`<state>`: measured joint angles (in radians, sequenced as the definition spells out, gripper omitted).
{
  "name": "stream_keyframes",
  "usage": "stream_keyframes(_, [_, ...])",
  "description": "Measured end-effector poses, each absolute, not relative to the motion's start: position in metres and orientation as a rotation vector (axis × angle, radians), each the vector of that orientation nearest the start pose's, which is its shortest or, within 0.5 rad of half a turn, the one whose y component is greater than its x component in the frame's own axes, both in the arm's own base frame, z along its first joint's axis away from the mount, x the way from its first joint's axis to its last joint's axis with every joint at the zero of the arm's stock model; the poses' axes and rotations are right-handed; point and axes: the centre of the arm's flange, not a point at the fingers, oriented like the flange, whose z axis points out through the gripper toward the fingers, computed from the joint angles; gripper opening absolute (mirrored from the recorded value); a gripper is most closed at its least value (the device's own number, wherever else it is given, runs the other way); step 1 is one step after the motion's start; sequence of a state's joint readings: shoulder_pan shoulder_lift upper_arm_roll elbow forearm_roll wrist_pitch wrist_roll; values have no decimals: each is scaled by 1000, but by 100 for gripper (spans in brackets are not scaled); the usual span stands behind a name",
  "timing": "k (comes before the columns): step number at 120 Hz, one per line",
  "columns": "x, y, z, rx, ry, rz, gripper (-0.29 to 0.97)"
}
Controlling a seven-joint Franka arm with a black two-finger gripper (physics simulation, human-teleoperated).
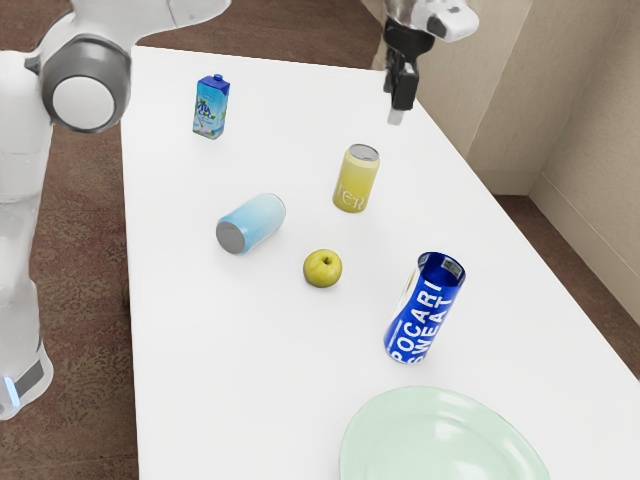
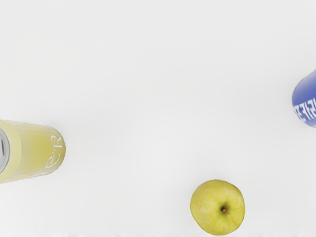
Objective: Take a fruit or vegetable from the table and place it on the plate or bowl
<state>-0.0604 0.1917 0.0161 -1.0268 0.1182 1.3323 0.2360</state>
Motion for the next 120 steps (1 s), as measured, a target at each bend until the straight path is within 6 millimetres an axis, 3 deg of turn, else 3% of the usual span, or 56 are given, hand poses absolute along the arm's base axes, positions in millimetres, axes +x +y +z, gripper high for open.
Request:
stream_keyframes(8, [591, 3, 713, -2981, 335, -71, 68])
stream_keyframes(15, [599, 16, 698, -2977, 307, -28, 68])
stream_keyframes(23, [605, 17, 687, -2973, 309, 3, 68])
stream_keyframes(48, [606, -25, 680, -2976, 372, 18, 68])
stream_keyframes(58, [607, -37, 650, -2985, 360, 135, 68])
stream_keyframes(71, [577, -22, 612, -2998, 295, 264, 68])
stream_keyframes(95, [517, 11, 585, -3006, 235, 208, 68])
stream_keyframes(110, [508, -26, 581, -2976, 361, 127, 68])
stream_keyframes(120, [510, -34, 573, -2970, 393, 106, 68])
